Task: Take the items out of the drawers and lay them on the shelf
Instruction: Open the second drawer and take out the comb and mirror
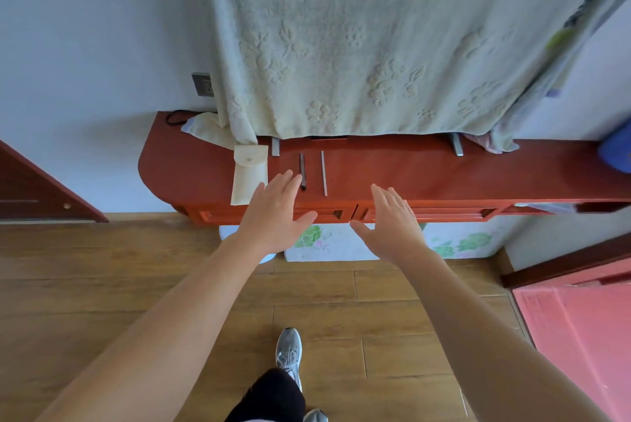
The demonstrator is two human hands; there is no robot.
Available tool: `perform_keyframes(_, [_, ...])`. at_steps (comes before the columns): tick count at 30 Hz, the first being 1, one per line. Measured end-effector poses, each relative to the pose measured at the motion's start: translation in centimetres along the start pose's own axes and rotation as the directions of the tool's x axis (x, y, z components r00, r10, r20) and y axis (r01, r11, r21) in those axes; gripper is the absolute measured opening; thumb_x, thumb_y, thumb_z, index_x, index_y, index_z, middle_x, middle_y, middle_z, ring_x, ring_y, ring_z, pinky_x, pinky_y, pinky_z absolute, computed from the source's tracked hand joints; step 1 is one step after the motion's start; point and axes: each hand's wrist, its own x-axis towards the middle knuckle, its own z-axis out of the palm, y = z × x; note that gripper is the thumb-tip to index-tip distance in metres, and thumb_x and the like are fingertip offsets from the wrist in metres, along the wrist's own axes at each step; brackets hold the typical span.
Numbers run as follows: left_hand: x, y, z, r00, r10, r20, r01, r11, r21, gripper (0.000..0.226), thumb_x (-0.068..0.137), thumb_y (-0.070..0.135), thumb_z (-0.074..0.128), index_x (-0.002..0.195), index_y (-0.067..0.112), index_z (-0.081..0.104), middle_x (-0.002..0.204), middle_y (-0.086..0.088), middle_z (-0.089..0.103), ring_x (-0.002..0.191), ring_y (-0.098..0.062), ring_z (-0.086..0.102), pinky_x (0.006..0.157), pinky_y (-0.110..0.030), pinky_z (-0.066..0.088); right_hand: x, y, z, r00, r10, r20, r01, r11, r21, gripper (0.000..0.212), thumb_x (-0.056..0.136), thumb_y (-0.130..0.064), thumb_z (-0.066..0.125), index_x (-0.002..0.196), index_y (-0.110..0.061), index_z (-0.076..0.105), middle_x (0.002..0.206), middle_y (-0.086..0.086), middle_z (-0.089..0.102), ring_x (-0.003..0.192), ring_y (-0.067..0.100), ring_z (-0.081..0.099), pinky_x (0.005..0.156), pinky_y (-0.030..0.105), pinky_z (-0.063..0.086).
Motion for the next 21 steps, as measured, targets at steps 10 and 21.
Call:
perform_keyframes(10, [7.9,4.1,-0.3,0.988,0.151,0.034,-0.15,0.988,-0.032,0.076,0.097,0.057,0.043,0.156,0.014,0.021,0.165,-0.005,0.013,0.153,-0.021,0.009,0.123,-0.048,0.012,1.6,4.3,-4.4,0.984,0.173,-0.049,-0.174,0.985,-0.017,0.077,0.095,-0.052,0.049,0.155,-0.018,0.017,0.162,0.0,0.018,0.151,0.02,0.006,0.122,0.041,0.011])
perform_keyframes(21, [13.5,12.4,0.4,0.965,0.231,0.124,-0.237,0.97,0.044,0.076,0.095,0.06,0.043,0.155,0.017,0.023,0.165,-0.004,0.013,0.153,-0.02,0.008,0.123,-0.049,0.01,2.4,11.7,-8.4,0.969,0.232,-0.082,-0.229,0.972,0.044,0.072,0.096,-0.052,0.048,0.154,-0.018,0.023,0.161,0.0,0.021,0.15,0.021,0.011,0.121,0.042,0.014])
